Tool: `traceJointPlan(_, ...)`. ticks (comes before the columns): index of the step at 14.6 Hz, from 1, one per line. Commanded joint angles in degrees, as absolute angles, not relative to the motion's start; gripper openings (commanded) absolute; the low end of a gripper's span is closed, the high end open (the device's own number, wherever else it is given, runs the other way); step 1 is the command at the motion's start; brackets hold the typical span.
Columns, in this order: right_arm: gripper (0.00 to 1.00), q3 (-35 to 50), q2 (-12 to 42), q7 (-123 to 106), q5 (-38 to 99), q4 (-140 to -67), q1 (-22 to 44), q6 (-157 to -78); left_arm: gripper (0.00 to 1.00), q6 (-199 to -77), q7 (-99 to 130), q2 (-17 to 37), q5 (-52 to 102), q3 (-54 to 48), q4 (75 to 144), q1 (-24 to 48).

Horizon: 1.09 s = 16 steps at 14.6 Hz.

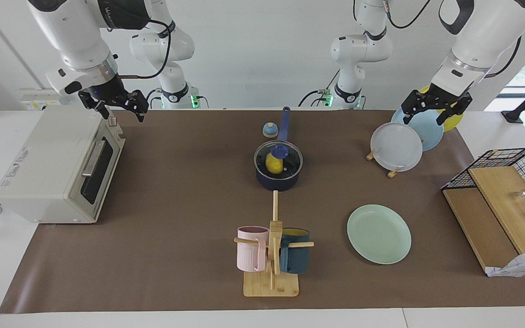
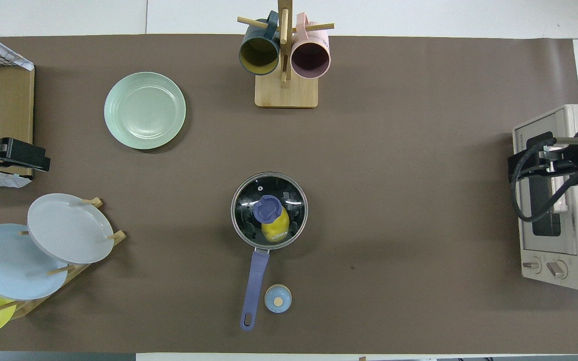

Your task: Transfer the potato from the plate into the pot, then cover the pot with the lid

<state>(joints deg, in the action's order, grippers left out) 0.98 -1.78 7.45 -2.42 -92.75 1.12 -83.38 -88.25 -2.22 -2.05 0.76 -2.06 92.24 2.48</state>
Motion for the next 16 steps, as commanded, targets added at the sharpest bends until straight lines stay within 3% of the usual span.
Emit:
traceJointPlan(1,1.00,1.67,-2.81,5.98,-1.23,-93.87,-0.88,-83.41,1.00,-88.15,-1.58,-2.81,-0.62,-2.90,93.08,1.58)
traceJointPlan(16,1.00,0.70,-2.64,2.55,-0.53,-95.01,-0.97,-87.71,1.00,-88.07,-1.58,-2.81,-0.62,-2.90,93.08,1.67)
